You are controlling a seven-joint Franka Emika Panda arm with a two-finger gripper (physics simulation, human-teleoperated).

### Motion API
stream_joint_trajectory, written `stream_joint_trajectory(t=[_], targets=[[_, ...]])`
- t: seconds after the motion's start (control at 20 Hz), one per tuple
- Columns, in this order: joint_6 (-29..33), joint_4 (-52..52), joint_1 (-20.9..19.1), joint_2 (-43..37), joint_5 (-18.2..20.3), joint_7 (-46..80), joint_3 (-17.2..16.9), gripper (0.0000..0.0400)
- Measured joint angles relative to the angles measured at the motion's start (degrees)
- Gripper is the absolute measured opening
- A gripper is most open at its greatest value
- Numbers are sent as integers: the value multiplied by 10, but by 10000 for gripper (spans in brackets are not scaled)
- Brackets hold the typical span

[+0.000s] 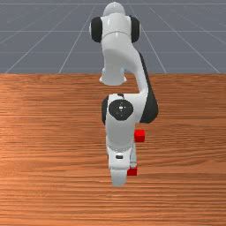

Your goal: Stack all the cube

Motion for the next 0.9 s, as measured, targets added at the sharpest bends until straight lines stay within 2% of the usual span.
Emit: stream_joint_trajectory(t=[0.4, 0.7, 0.75, 0.85, 0.9], targets=[[-4, 7, 7, 3, -2, -2, 3, 400], [-6, 12, 21, 6, 5, 42, 0, 400], [-70, 88, 23, 42, 0, 22, 5, 400], [-84, 108, 30, 52, 0, 29, 6, 400], [-51, 65, 32, 32, 0, 29, 6, 400]])
